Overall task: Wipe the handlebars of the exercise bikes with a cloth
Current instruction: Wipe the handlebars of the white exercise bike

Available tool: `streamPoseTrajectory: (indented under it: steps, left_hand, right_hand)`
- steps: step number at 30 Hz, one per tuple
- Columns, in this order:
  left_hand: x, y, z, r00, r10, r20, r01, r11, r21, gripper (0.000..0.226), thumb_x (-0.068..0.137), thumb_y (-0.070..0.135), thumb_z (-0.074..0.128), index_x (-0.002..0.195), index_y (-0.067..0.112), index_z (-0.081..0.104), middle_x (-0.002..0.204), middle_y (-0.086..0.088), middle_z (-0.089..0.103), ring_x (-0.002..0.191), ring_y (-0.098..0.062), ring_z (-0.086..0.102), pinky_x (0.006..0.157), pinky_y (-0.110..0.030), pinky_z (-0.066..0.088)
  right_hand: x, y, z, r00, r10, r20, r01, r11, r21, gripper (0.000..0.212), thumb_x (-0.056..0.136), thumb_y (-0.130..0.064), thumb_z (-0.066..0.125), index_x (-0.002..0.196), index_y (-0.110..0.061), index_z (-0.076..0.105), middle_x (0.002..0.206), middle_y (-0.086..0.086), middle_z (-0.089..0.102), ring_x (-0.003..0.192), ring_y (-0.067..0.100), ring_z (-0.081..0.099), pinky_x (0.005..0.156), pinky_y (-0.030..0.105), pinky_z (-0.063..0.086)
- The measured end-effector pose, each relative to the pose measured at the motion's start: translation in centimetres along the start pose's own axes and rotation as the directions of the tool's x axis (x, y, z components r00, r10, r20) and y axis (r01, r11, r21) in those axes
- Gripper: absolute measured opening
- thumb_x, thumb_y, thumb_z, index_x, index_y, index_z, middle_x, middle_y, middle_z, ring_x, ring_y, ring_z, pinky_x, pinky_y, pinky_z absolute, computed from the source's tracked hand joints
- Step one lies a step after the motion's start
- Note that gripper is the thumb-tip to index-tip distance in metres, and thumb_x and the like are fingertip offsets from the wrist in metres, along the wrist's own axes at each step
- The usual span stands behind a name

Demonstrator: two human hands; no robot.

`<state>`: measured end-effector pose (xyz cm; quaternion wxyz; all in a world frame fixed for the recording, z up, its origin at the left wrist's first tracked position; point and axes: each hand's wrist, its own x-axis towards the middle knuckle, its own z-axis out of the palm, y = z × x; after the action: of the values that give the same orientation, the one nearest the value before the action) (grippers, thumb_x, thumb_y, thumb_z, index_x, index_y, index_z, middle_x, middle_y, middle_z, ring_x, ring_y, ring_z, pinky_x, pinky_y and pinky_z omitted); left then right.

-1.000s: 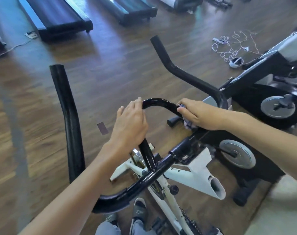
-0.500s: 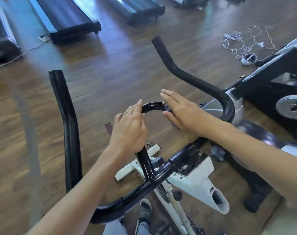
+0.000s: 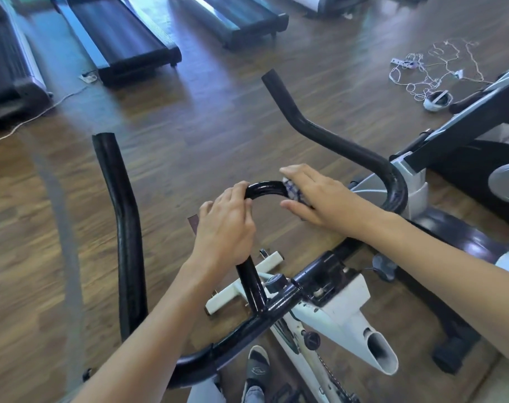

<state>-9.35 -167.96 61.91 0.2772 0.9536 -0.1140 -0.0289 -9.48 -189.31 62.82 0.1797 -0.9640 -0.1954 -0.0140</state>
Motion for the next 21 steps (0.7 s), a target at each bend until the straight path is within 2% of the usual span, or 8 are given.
streamPoseTrajectory:
  steps: [2, 6, 9, 11, 14, 17, 19, 21]
  left_hand:
    - [0.0, 0.1, 0.0, 1.0, -0.008, 0.007, 0.008, 1.0, 0.002, 0.037, 0.108, 0.023, 0.034, 0.143, 0.021, 0.044, 0.135, 0.001, 0.059, 0.126, -0.021, 0.052, 0.11, -0.039, 0.025]
    - [0.0, 0.4, -0.1, 1.0, -0.015, 0.006, 0.015, 1.0, 0.003, 0.036, 0.107, 0.022, 0.035, 0.142, 0.02, 0.044, 0.133, -0.001, 0.059, 0.124, -0.025, 0.052, 0.108, -0.04, 0.027]
    - [0.0, 0.4, -0.2, 1.0, -0.019, 0.005, 0.019, 1.0, -0.008, 0.035, 0.107, 0.022, 0.036, 0.14, 0.019, 0.045, 0.131, -0.003, 0.06, 0.121, -0.027, 0.054, 0.106, -0.041, 0.029]
    - [-0.1, 0.4, -0.3, 1.0, -0.019, 0.01, 0.019, 1.0, -0.021, 0.031, 0.107, 0.022, 0.035, 0.136, 0.019, 0.047, 0.125, -0.004, 0.061, 0.118, -0.029, 0.055, 0.105, -0.042, 0.03]
    - [-0.2, 0.4, -0.4, 1.0, -0.015, 0.012, 0.016, 0.999, -0.028, 0.031, 0.107, 0.022, 0.036, 0.136, 0.018, 0.047, 0.126, -0.005, 0.061, 0.117, -0.029, 0.055, 0.104, -0.043, 0.031]
    - [-0.2, 0.3, -0.4, 1.0, -0.016, 0.016, 0.017, 1.0, -0.024, 0.031, 0.107, 0.023, 0.036, 0.135, 0.018, 0.048, 0.125, -0.006, 0.061, 0.116, -0.031, 0.056, 0.102, -0.043, 0.033]
    - [-0.3, 0.4, -0.5, 1.0, -0.012, 0.025, 0.012, 0.999, -0.032, 0.03, 0.106, 0.023, 0.036, 0.133, 0.017, 0.048, 0.123, -0.007, 0.061, 0.115, -0.031, 0.056, 0.102, -0.044, 0.033]
    - [-0.3, 0.3, -0.4, 0.999, -0.01, 0.033, 0.012, 0.999, -0.048, 0.029, 0.107, 0.023, 0.036, 0.132, 0.017, 0.048, 0.123, -0.007, 0.062, 0.114, -0.031, 0.055, 0.102, -0.043, 0.033]
  right_hand:
    - [-2.2, 0.8, -1.0, 1.0, 0.024, -0.002, -0.024, 0.998, 0.056, 0.067, 0.098, -0.054, 0.044, 0.144, -0.005, 0.048, 0.141, 0.01, 0.055, 0.124, 0.027, 0.059, 0.102, 0.042, 0.05]
    - [-5.2, 1.9, -4.9, 1.0, 0.0, 0.017, -0.002, 0.993, 0.122, 0.053, 0.095, -0.049, 0.052, 0.131, -0.012, 0.063, 0.115, -0.003, 0.069, 0.105, 0.015, 0.069, 0.091, 0.015, 0.046]
    - [-6.0, -0.1, -6.8, 0.999, -0.015, -0.047, 0.025, 0.978, 0.207, 0.038, 0.102, -0.043, 0.056, 0.127, -0.016, 0.065, 0.101, -0.014, 0.072, 0.093, 0.001, 0.068, 0.083, 0.015, 0.052]
    - [-5.8, -3.1, -7.1, 0.997, -0.063, 0.049, 0.048, 0.966, 0.255, 0.039, 0.103, -0.046, 0.052, 0.125, -0.018, 0.066, 0.088, -0.02, 0.07, 0.085, 0.0, 0.067, 0.077, 0.013, 0.05]
    - [-5.2, -6.3, -6.5, 0.935, -0.072, 0.348, 0.016, 0.987, 0.16, 0.038, 0.1, -0.052, 0.045, 0.103, -0.021, 0.066, 0.081, -0.005, 0.07, 0.076, 0.011, 0.065, 0.073, 0.027, 0.051]
    - [-3.5, -6.8, -6.3, 0.864, -0.058, 0.499, 0.005, 0.994, 0.106, 0.039, 0.103, -0.042, 0.047, 0.087, -0.013, 0.067, 0.075, 0.007, 0.068, 0.072, 0.022, 0.062, 0.074, 0.037, 0.05]
    - [-2.6, -6.8, -6.1, 0.812, -0.073, 0.58, -0.032, 0.985, 0.168, 0.039, 0.101, -0.047, 0.049, 0.089, -0.017, 0.071, 0.081, 0.005, 0.071, 0.078, 0.024, 0.065, 0.081, 0.044, 0.052]
    - [-2.0, -6.9, -5.6, 0.762, -0.083, 0.643, -0.146, 0.945, 0.294, 0.031, 0.102, -0.044, 0.053, 0.092, -0.023, 0.075, 0.088, 0.003, 0.075, 0.085, 0.026, 0.068, 0.088, 0.051, 0.053]
